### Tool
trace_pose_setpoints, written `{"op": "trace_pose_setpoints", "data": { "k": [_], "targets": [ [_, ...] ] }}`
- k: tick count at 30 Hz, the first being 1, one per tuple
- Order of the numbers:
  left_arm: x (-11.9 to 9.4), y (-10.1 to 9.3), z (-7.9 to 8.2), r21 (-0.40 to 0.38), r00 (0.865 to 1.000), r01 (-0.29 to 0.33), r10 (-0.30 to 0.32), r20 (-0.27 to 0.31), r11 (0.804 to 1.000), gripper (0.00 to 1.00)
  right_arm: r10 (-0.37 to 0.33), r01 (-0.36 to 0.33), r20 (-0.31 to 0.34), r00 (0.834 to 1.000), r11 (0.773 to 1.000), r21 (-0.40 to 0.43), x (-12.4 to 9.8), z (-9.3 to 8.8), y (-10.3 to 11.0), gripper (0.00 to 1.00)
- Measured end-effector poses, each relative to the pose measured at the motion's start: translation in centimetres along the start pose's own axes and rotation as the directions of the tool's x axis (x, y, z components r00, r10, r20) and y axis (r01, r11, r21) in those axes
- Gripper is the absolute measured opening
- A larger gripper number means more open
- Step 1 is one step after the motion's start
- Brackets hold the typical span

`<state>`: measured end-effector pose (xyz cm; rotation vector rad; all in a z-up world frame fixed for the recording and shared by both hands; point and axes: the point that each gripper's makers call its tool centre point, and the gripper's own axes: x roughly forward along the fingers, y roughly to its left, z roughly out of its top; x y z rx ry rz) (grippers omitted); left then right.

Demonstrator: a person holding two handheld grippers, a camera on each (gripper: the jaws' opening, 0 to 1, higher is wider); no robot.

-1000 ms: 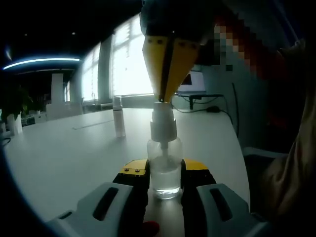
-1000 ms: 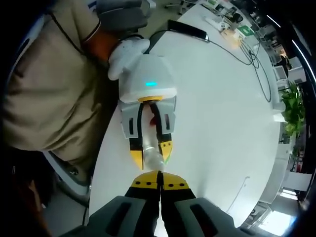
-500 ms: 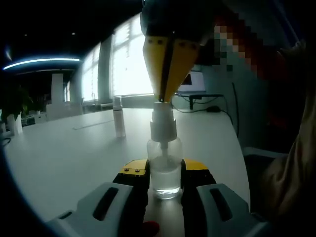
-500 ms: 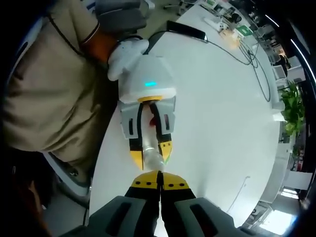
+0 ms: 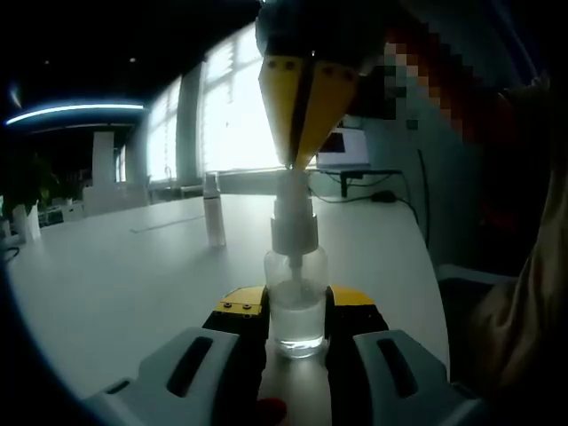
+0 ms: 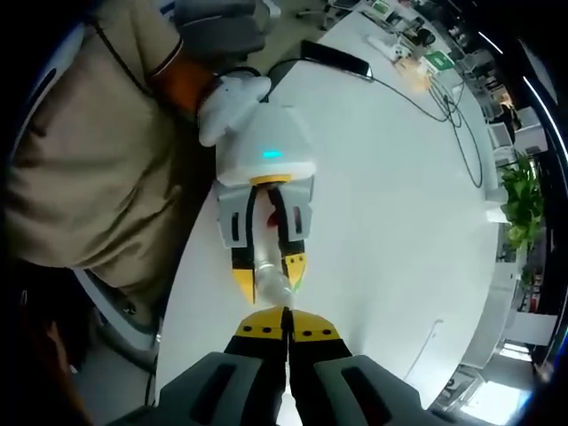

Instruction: Clamp pump bottle remove cover press pump head put on cover

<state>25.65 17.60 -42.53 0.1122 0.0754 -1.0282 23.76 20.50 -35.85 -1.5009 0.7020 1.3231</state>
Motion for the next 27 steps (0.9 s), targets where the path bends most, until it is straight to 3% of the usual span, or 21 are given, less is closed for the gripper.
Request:
{"op": "trace_pose_setpoints", "data": {
  "k": [9,27],
  "targets": [
    [-0.02,-0.01,0.02,0.002,1.0,-0.001,0.001,0.0,1.0,0.15,-0.012,0.008,0.075,0.997,0.999,0.054,-0.1,-0.16,0.0,0.0],
    [-0.03,0.04,0.02,0.001,1.0,-0.001,0.001,0.0,1.0,0.15,-0.042,0.038,0.077,0.996,0.998,0.051,-0.11,-0.06,0.04,0.0]
  ]
}}
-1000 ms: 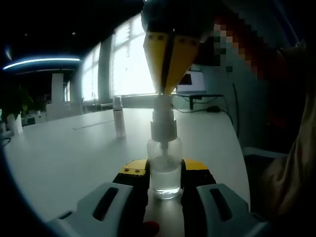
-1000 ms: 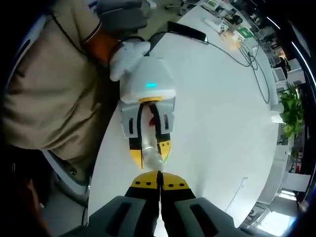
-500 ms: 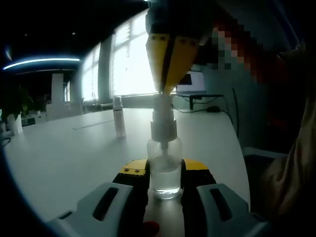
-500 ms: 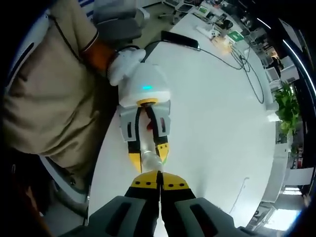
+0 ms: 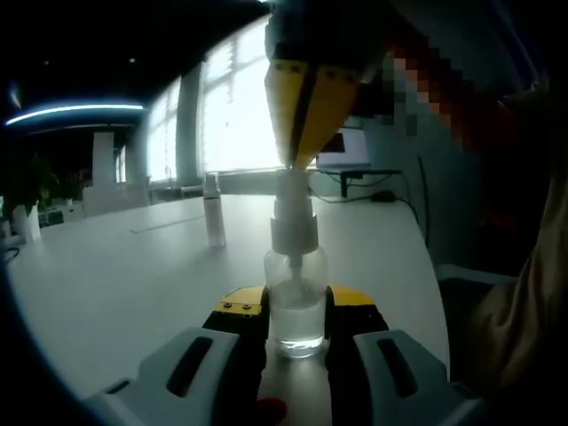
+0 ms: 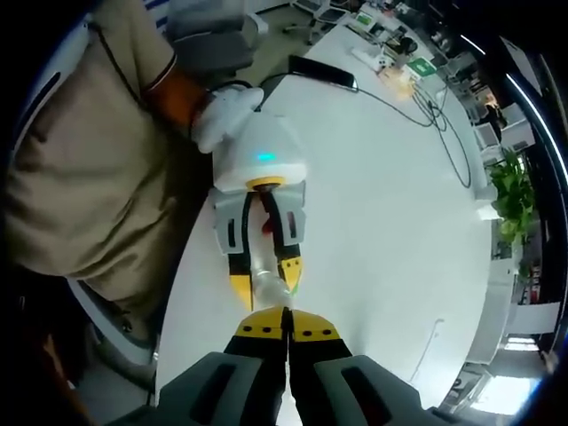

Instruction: Clamp pump bottle remove cover press pump head put on cover

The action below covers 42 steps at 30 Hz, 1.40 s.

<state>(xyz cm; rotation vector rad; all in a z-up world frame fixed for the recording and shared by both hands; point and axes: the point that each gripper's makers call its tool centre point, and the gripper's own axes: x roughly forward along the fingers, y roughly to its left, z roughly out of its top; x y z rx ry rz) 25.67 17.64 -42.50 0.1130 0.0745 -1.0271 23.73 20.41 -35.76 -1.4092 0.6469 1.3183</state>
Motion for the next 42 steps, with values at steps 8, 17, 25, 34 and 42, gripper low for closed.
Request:
{"op": "trace_pose_setpoints", "data": {
  "k": [8,17,25,34,42],
  "targets": [
    [0.0,-0.1,0.0,-0.001,1.0,0.0,0.0,0.0,1.0,0.15,-0.012,0.012,0.006,1.0,1.0,0.004,0.0,0.0,0.0,0.0],
    [0.0,0.0,0.0,-0.003,1.0,0.001,-0.001,0.0,1.0,0.15,-0.039,0.039,0.005,0.999,0.999,-0.01,0.0,0.0,-0.3,0.0],
    [0.0,0.0,0.0,-0.005,1.0,0.001,-0.001,0.0,1.0,0.15,-0.052,0.051,0.031,0.998,0.999,0.019,-0.1,-0.1,-0.3,0.0],
    [0.0,0.1,-0.1,-0.006,1.0,0.002,-0.002,-0.001,1.0,0.15,-0.091,0.086,0.097,0.991,0.995,0.052,-0.3,-0.3,-0.3,0.0],
    [0.0,0.0,0.0,-0.003,1.0,0.001,-0.001,-0.001,1.0,0.15,-0.189,0.169,0.141,0.972,0.976,0.14,-0.2,-1.4,-1.2,0.0]
  ]
}}
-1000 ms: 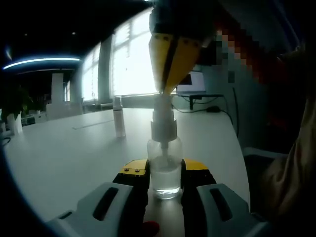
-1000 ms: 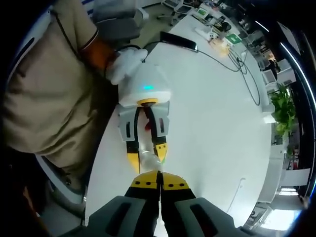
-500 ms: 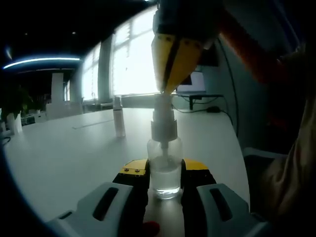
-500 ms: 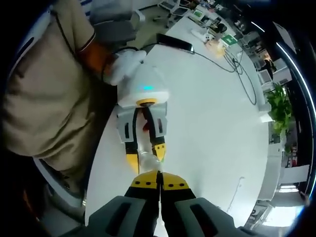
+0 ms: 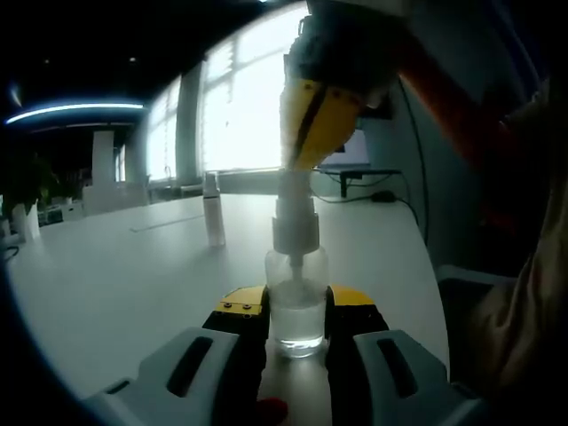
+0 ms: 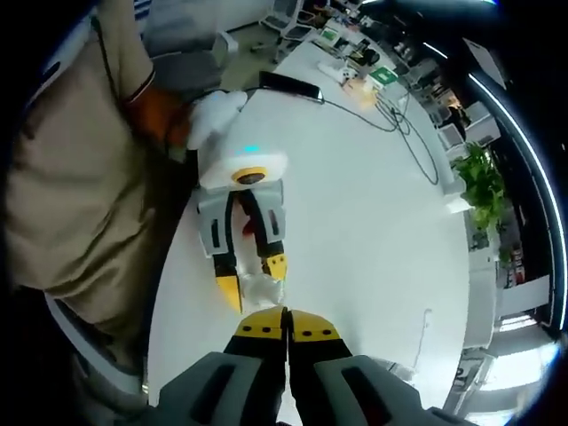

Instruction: Clamp pump bottle remove cover press pump head put on cover

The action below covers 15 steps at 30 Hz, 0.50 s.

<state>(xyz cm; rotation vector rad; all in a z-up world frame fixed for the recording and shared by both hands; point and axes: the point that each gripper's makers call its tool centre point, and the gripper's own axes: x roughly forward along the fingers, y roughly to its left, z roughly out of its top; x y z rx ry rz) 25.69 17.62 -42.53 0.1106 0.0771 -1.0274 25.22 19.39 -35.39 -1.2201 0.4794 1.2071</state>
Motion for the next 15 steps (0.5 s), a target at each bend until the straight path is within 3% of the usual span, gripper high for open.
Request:
{"op": "trace_pose_setpoints", "data": {
  "k": [6,15],
  "targets": [
    [0.0,-0.1,0.0,0.001,1.0,0.001,-0.001,0.0,1.0,0.15,-0.115,0.104,0.09,0.989,0.988,0.117,-1.0,-0.1,-1.1,0.0],
    [0.0,-0.1,0.0,0.007,1.0,0.001,-0.001,0.0,1.0,0.15,-0.231,0.198,0.175,0.957,0.963,0.185,-2.3,-1.3,-0.4,0.0]
  ]
}}
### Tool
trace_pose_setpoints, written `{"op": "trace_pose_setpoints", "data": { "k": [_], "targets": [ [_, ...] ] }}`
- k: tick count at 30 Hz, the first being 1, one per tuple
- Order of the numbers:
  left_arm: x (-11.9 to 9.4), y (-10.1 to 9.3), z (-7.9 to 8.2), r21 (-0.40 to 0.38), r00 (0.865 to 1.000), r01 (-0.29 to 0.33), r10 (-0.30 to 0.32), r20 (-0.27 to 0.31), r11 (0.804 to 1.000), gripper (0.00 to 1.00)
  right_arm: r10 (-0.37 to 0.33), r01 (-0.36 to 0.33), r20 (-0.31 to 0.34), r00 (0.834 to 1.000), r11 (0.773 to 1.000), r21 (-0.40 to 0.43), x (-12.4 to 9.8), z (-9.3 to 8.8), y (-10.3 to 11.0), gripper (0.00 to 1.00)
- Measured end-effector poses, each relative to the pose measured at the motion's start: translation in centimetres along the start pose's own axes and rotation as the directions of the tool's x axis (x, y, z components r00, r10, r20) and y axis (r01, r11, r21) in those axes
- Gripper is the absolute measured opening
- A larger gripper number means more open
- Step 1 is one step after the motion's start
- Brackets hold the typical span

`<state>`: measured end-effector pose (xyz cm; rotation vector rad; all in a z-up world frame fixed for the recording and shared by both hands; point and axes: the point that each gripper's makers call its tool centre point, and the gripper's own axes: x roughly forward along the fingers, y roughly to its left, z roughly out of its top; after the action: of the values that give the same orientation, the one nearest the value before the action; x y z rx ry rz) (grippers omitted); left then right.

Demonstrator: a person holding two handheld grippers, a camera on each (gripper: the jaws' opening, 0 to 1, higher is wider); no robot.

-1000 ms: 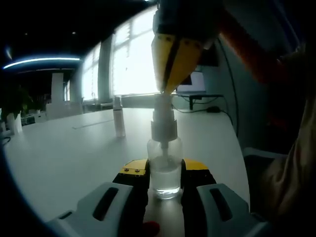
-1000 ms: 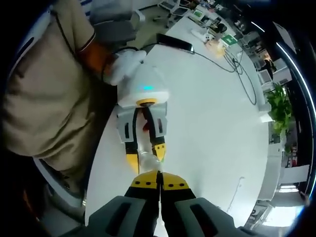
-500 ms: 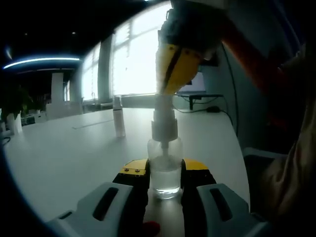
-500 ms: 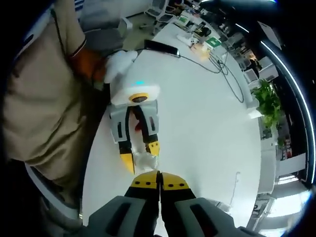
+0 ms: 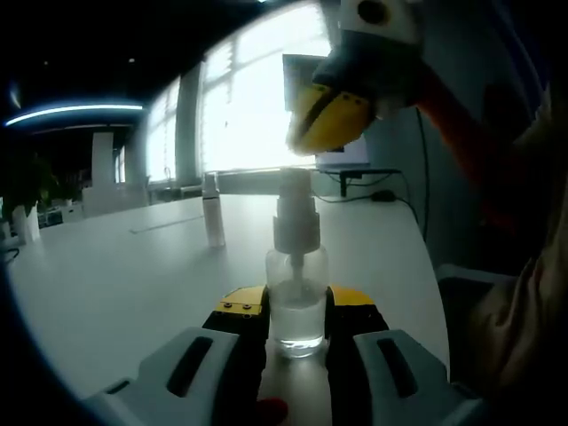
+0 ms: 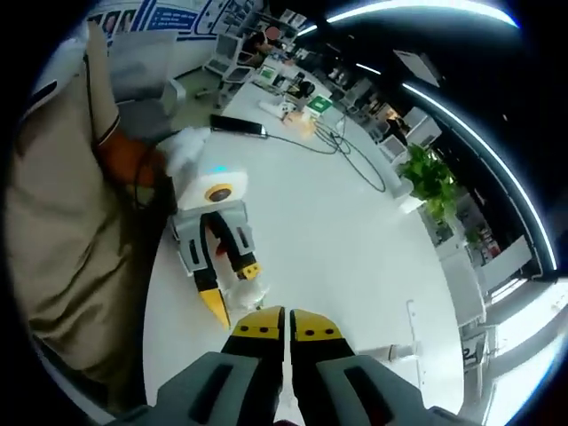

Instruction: Clamp pump bottle remove cover press pump head put on cover

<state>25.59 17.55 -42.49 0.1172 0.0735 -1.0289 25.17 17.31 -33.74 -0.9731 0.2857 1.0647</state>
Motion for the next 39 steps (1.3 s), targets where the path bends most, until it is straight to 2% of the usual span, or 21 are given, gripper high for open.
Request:
{"op": "trace_pose_setpoints", "data": {
  "k": [6,18,21,26,32,34,39],
  "targets": [
    [0.0,0.0,0.0,0.001,1.0,0.0,0.0,0.0,1.0,0.15,-0.066,0.063,0.071,0.995,0.997,0.038,-0.6,0.1,-0.1,0.0],
    [0.0,0.1,0.0,0.007,1.0,0.001,-0.001,0.0,1.0,0.15,-0.145,0.124,0.159,0.977,0.983,0.135,-2.0,-0.6,-0.1,0.01],
    [0.0,0.0,0.0,0.008,1.0,0.002,-0.002,0.0,1.0,0.15,-0.178,0.146,0.182,0.967,0.973,0.177,-2.4,-1.0,-0.4,0.01],
    [0.0,0.1,0.0,0.015,1.0,-0.004,0.004,0.0,1.0,0.15,-0.209,0.132,0.259,0.943,0.949,0.286,-2.8,-1.3,-0.6,0.01],
    [0.0,0.1,0.0,0.014,1.0,-0.003,0.003,0.0,1.0,0.15,-0.244,0.135,0.302,0.921,0.93,0.341,-3.3,-2.1,-0.2,0.02],
    [0.0,0.2,0.0,0.015,1.0,-0.003,0.003,0.0,1.0,0.15,-0.265,0.133,0.329,0.906,0.918,0.374,-3.5,-2.0,-0.2,0.02],
    [0.0,0.0,0.0,0.014,1.0,-0.005,0.005,-0.001,1.0,0.15,-0.295,0.112,0.369,0.881,0.889,0.444,-3.8,-2.5,0.1,0.03]
  ]
}}
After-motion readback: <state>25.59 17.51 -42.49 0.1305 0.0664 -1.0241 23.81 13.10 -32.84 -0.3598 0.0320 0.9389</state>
